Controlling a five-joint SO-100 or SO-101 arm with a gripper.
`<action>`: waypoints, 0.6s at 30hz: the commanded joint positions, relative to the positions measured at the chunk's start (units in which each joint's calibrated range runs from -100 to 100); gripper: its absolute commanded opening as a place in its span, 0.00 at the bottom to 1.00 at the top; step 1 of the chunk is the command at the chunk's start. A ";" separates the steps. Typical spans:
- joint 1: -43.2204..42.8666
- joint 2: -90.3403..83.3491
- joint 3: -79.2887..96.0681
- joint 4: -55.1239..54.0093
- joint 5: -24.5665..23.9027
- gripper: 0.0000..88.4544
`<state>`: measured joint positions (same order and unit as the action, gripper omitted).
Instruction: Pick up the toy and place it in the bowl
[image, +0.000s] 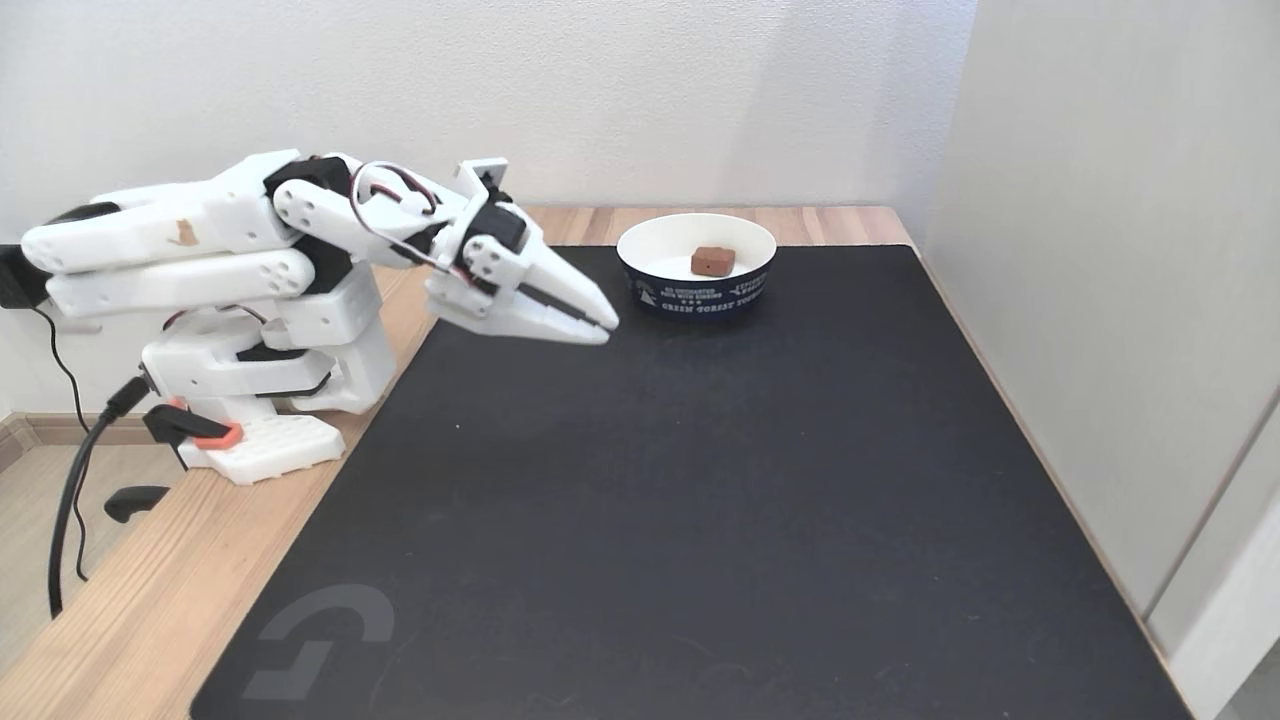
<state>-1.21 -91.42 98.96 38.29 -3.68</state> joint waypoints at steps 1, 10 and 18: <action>-0.09 -3.91 0.86 5.57 0.81 0.02; -0.59 -7.99 0.50 15.65 3.94 0.02; -0.51 -7.99 0.50 15.14 3.73 0.03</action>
<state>-1.79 -98.67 99.06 53.65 -0.03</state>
